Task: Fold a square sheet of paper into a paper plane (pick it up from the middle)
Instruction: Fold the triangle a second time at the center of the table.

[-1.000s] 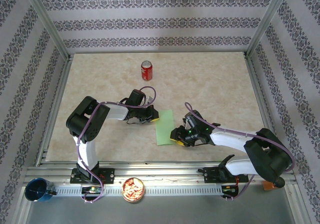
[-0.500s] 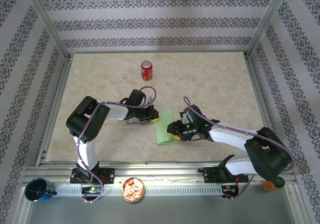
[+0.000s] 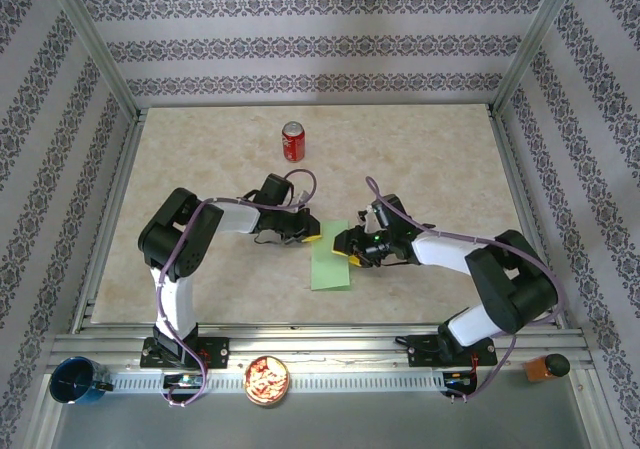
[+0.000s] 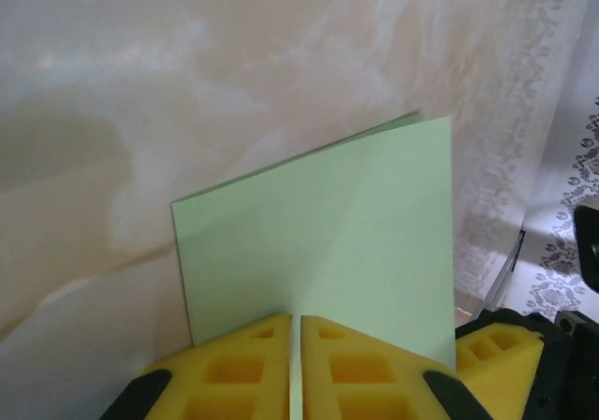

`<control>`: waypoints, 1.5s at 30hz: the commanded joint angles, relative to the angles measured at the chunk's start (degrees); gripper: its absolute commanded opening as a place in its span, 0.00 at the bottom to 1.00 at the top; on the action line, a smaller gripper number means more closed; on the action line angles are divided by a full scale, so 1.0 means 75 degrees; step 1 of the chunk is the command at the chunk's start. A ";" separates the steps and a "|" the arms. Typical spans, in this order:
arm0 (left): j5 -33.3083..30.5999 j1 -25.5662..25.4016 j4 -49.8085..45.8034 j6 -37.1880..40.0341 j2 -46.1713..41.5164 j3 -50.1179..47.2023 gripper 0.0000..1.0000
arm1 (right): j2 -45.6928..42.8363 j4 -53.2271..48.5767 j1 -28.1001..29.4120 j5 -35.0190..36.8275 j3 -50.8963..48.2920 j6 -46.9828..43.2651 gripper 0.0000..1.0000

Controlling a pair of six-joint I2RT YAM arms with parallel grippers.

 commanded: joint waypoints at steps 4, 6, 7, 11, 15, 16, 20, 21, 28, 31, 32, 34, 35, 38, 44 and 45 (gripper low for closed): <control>-0.0466 -0.0027 -0.0044 0.0849 -0.0067 0.0492 0.22 | 0.0377 0.0698 -0.0201 -0.0284 -0.0013 0.0083 0.36; -0.0410 -0.0027 0.0001 0.0828 -0.0411 0.0468 0.27 | 0.0448 0.0702 -0.0210 -0.0168 -0.0030 0.0066 0.30; -0.0430 -0.0027 0.0100 0.0784 -0.0656 0.0376 0.30 | 0.0479 0.0691 -0.0222 -0.0074 -0.0040 0.0057 0.27; -0.0687 -0.0030 0.0255 0.0801 -0.1726 -0.0135 0.35 | 0.0634 0.0725 -0.0225 0.0271 -0.0066 0.0086 0.17; -0.0931 -0.0029 0.0140 0.0946 -0.2786 -0.0695 0.37 | 0.0760 0.0794 -0.0190 0.0397 0.0032 0.0175 0.13; -0.0965 -0.0035 0.0144 0.0983 -0.3023 -0.0840 0.37 | 0.0762 0.0834 -0.0179 0.0434 0.0060 0.0208 0.11; -0.1130 -0.0039 0.0108 0.1094 -0.3696 -0.1348 0.37 | 0.0760 0.0877 -0.0166 0.0634 0.0156 0.0328 0.07; -0.1150 -0.0045 0.0117 0.1107 -0.3802 -0.1436 0.37 | 0.0750 0.0878 -0.0166 0.0669 0.0168 0.0360 0.07; -0.1714 -0.0414 -0.0021 0.1650 -0.4623 -0.1954 0.38 | 0.0571 0.1110 -0.0166 0.0701 0.0035 0.0587 0.11; -0.2526 -0.1135 -0.0072 0.2688 -0.5011 -0.2227 0.38 | 0.0380 0.1055 -0.0207 0.0629 -0.0039 0.0605 0.18; -0.2871 -0.1439 -0.0050 0.3072 -0.5153 -0.2349 0.38 | 0.0345 0.1051 -0.0235 0.0511 -0.0053 0.0596 0.19; -0.3361 -0.2005 -0.0022 0.3744 -0.5351 -0.2522 0.38 | 0.0327 0.1065 -0.0282 0.0229 -0.0042 0.0533 0.22; -0.3452 -0.2241 0.0117 0.4018 -0.5408 -0.2659 0.37 | 0.0338 0.1048 -0.0294 0.0106 -0.0031 0.0490 0.22; -0.4148 -0.2956 0.0377 0.4471 -0.5421 -0.2900 0.37 | 0.0373 0.0932 -0.0295 -0.0063 -0.0001 0.0404 0.22; -0.5793 -0.4379 0.0117 0.5225 -0.4761 -0.2649 0.48 | 0.0386 0.0972 -0.0295 -0.0108 -0.0030 0.0439 0.23; -0.5834 -0.4543 0.0152 0.5319 -0.4636 -0.2628 0.54 | 0.0374 0.0961 -0.0295 -0.0099 -0.0030 0.0434 0.23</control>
